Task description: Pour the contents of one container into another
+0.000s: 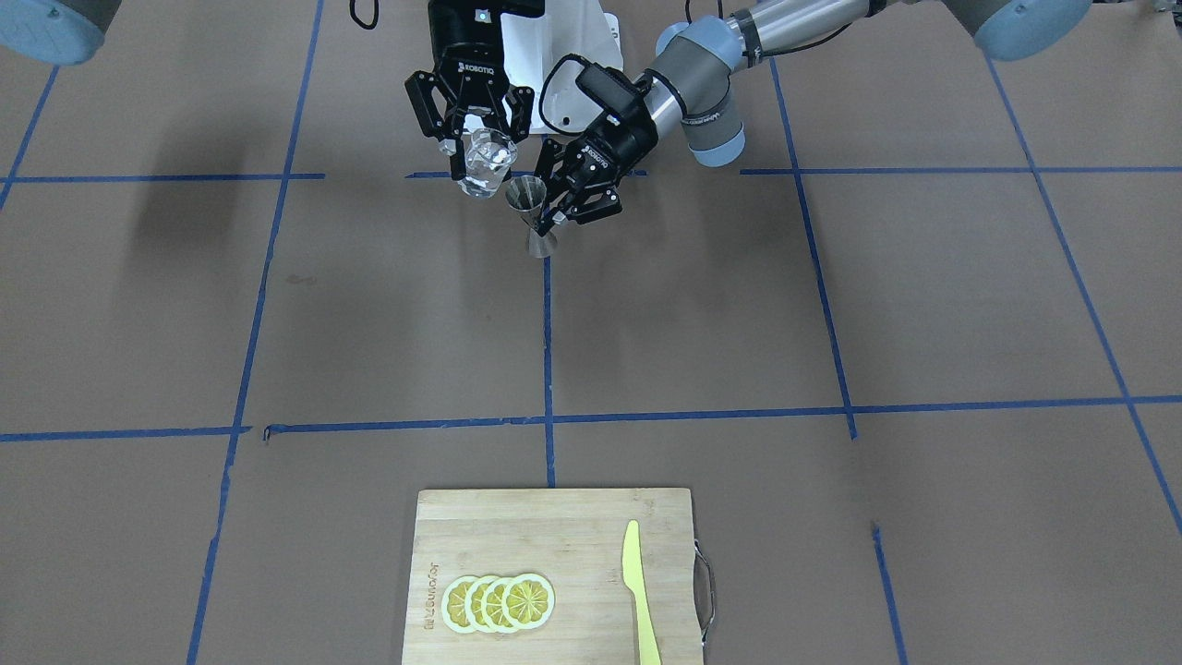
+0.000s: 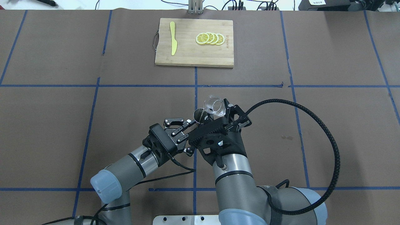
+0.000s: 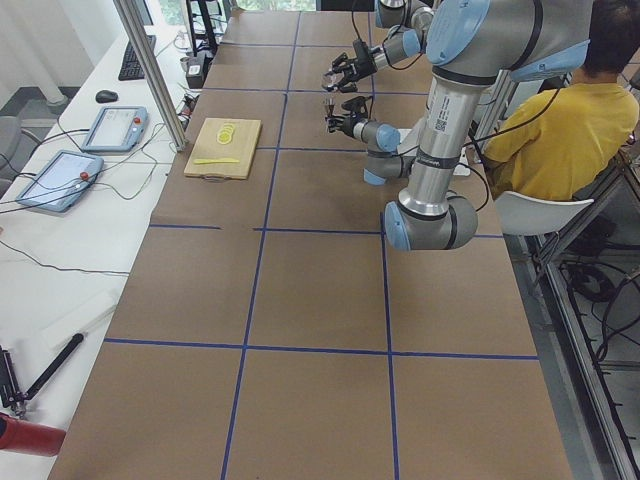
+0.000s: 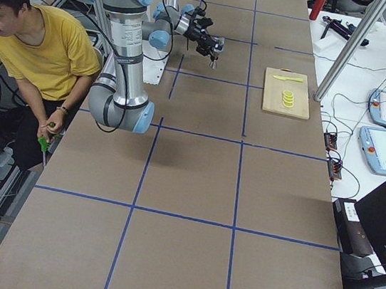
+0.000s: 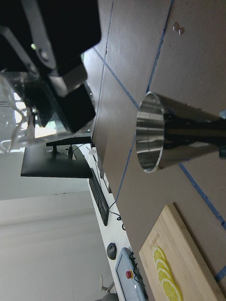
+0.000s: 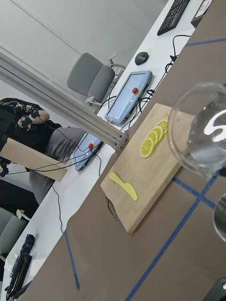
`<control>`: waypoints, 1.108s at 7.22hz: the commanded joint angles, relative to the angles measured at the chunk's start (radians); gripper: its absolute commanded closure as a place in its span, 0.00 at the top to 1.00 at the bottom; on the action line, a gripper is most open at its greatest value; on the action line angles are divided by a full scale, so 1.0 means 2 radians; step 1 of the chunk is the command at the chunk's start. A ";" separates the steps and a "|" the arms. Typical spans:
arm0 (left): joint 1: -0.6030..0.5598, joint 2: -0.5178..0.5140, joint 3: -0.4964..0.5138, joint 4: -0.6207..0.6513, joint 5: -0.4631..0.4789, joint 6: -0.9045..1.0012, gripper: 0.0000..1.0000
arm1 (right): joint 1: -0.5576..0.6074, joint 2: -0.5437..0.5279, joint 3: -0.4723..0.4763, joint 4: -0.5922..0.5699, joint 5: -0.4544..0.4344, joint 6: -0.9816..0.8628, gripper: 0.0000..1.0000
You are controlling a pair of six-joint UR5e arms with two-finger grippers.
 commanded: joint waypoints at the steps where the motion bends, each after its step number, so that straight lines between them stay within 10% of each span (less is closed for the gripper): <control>1: 0.000 -0.001 0.000 0.000 0.000 0.004 0.00 | 0.000 0.000 0.000 -0.010 0.000 -0.015 0.00; 8: 0.000 -0.002 -0.002 0.000 0.001 0.004 0.00 | -0.001 0.010 0.000 -0.041 -0.003 -0.059 0.00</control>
